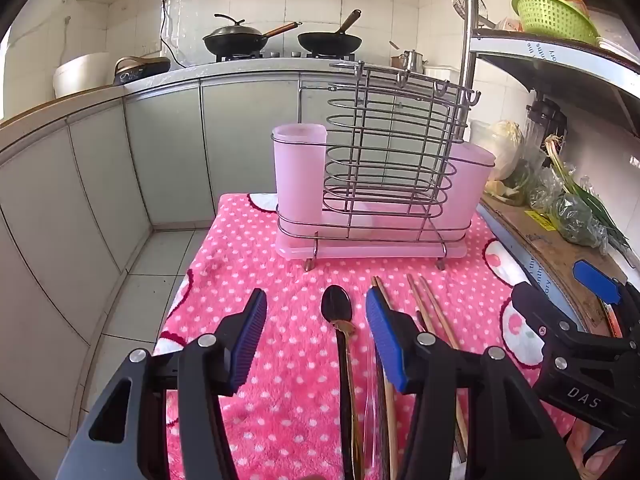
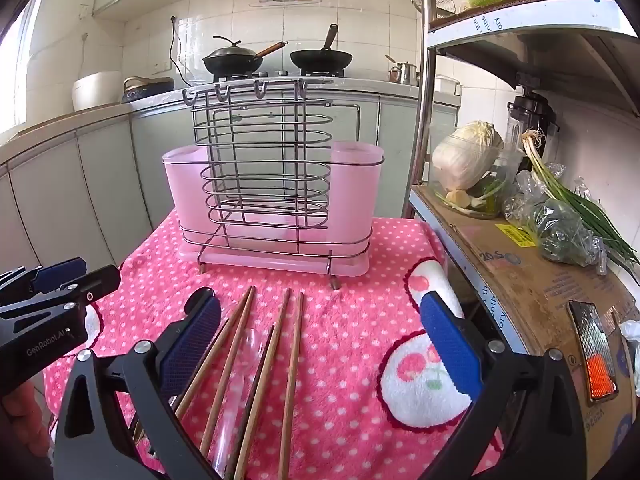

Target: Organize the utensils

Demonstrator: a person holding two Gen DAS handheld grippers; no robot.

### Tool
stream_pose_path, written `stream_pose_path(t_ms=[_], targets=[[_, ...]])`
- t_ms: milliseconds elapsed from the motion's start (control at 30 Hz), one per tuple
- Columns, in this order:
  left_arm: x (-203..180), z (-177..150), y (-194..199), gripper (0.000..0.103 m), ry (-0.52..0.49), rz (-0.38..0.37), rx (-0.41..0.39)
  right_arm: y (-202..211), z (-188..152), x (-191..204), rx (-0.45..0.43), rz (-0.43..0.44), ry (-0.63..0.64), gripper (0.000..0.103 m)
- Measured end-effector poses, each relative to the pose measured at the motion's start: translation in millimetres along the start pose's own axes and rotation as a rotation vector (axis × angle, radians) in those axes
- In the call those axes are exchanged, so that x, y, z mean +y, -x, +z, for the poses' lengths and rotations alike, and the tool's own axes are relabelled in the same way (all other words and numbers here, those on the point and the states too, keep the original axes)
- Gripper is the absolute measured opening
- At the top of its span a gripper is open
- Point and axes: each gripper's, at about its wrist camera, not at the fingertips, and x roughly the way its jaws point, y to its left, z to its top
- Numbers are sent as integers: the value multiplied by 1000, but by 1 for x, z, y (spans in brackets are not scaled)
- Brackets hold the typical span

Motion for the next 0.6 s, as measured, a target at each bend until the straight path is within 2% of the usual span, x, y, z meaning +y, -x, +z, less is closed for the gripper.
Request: stream_pose_path(t_ms=[600], targets=[[-1, 5, 6, 52, -3, 0, -10, 1, 1, 0, -7, -1, -1, 100]])
